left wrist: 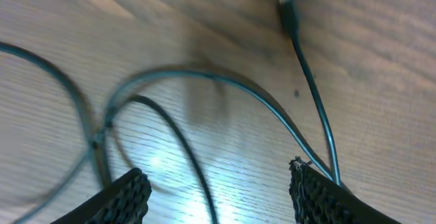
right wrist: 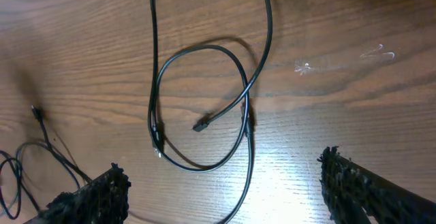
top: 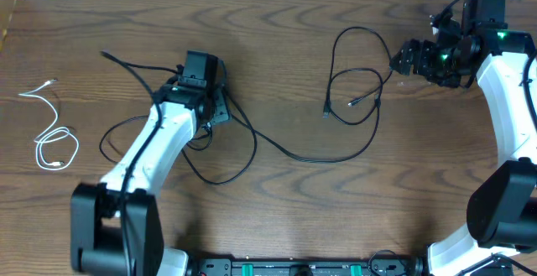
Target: Untangle cables
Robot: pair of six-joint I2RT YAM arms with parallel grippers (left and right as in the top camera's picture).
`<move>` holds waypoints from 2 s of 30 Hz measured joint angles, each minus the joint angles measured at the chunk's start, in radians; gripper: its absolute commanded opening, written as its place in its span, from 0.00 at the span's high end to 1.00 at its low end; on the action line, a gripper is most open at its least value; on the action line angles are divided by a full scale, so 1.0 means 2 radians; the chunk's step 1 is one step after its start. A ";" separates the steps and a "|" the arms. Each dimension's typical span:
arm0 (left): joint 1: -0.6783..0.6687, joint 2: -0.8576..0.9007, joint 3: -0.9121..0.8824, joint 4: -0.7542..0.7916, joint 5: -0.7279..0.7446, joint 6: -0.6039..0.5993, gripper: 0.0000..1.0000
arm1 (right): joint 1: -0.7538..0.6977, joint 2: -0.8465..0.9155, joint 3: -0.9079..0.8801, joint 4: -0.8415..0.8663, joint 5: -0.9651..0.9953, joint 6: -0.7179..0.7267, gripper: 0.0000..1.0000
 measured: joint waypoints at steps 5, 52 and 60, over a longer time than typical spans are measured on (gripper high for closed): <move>-0.004 0.043 0.000 0.014 0.041 -0.010 0.31 | 0.000 0.000 0.000 -0.001 0.000 0.000 0.12; -0.101 0.109 -0.003 0.084 0.004 0.019 0.92 | 0.000 0.000 0.000 -0.007 0.000 0.000 0.13; -0.065 0.102 0.085 0.011 0.000 0.052 0.92 | 0.000 0.000 0.000 -0.007 0.000 0.000 0.13</move>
